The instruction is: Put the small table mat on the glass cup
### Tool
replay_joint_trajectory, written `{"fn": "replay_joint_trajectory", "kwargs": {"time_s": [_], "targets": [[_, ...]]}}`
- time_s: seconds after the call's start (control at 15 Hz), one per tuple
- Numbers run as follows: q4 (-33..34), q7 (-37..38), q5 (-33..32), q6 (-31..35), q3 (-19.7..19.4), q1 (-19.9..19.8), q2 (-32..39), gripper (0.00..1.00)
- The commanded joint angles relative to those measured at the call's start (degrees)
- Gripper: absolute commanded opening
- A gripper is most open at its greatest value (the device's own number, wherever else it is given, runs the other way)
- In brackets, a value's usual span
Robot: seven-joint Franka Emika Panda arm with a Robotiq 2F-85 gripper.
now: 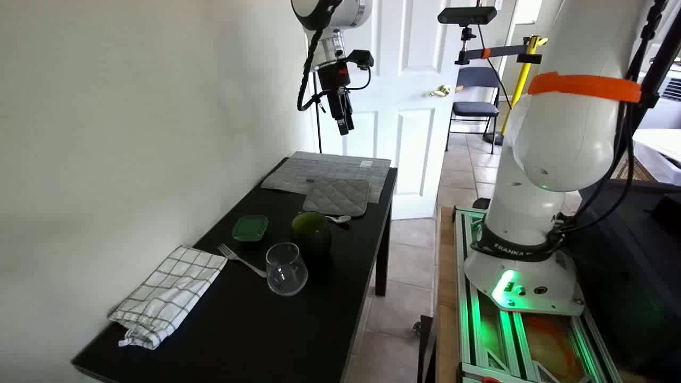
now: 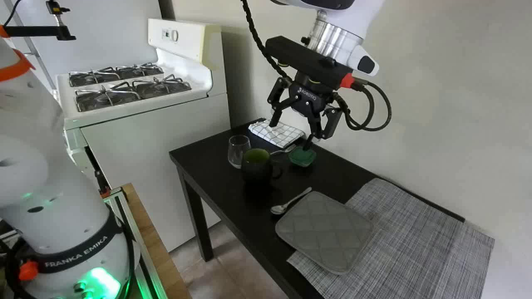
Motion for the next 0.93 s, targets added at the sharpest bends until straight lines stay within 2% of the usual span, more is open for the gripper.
{"fn": "replay_joint_trajectory", "kwargs": {"time_s": [0.0,0.13,0.47,0.87], "targets": [[0.1,-0.2,0.2,-0.1,2.1,-2.1,0.1,1.0],[0.1,-0.2,0.2,-0.1,2.1,-2.1,0.1,1.0],[1.7,-1.8,0.8,7.3,-1.0,-7.7,5.9,1.0],[5.1,-11.8,4.9,16.5,-1.3,-13.6,14.2,1.0]]}}
